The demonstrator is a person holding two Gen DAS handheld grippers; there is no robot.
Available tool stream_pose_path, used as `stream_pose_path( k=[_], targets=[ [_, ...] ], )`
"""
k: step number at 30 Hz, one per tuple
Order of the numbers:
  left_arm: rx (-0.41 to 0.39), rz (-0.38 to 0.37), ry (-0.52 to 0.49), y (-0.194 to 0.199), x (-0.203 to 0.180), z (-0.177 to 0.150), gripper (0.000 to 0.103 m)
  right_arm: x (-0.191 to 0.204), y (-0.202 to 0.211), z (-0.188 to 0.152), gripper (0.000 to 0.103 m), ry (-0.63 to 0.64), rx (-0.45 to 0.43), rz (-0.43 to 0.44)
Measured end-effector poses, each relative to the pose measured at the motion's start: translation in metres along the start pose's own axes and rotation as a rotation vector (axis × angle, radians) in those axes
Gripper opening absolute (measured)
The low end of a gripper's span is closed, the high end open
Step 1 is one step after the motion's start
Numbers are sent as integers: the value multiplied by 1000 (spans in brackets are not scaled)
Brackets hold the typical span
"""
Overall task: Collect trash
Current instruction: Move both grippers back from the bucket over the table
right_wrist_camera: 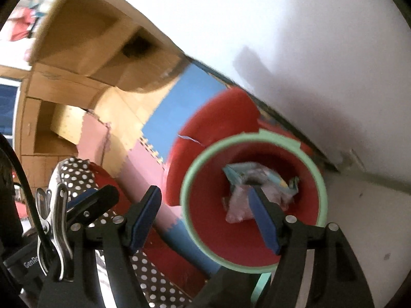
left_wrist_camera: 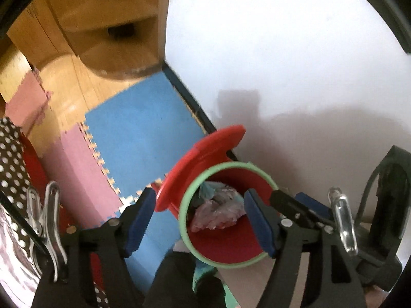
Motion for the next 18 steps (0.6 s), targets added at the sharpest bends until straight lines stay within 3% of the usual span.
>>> stream_pose_path(
  k=[8, 18],
  targets=[
    [-102, 11, 4, 61, -4, 5, 77, 26, 44, 7, 72, 49, -75, 74],
    [-221, 41, -88, 146, -65, -31, 77, 18, 134, -25, 72, 22, -212, 128]
  ],
)
Point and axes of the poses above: each gripper's, at about its wrist camera, not at the fingertips, and y roughly against the way its jaws point, x to its left, z to its top, the point moved 1 cm from there along -y, roughly the way its jaws point, and after that the axes turned 6 degrees about z, right-handed, at the moved point
